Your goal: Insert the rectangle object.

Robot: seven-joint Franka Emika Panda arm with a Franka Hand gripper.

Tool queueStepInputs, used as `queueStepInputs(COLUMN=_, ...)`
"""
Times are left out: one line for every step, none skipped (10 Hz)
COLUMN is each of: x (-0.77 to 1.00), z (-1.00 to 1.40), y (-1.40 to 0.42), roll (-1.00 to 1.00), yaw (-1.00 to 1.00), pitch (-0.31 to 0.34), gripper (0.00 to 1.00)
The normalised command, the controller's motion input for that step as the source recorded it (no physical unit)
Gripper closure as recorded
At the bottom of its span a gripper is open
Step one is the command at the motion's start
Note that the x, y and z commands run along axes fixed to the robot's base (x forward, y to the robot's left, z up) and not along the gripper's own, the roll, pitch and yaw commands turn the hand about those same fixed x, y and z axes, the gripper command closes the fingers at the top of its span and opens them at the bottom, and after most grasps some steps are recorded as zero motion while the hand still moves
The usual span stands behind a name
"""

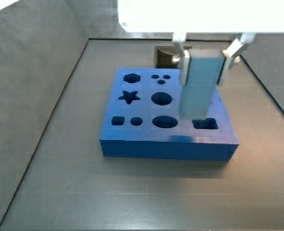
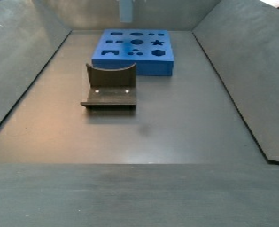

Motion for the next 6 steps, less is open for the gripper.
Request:
queueStepInputs(x=0.51, z=0.09, y=0.00, roll=0.37, yaw=0.49, pitch=-0.017, gripper=1.00)
queueStepInputs(x=0.51, z=0.08, y=0.00, roll=0.37, yaw=0.46, pitch=-0.029, gripper=1.00)
queueStepInputs(x=0.53, z=0.01, y=0.00, roll=0.35, yaw=0.44, pitch=-0.020, gripper=1.00)
queueStepInputs(x=0.82, z=-0.14, y=0.00, roll=0.29, yaw=0.20, pitch=0.007, gripper=1.00)
queueStepInputs(x=0.79, z=-0.37, y=0.00, roll=0.20, yaw=-0.13, pitch=0.064, gripper=1.00)
queueStepInputs(x=0.73, z=-0.47, y=0.00, roll=0.16, yaw=-0.19, pitch=0.056, gripper=1.00)
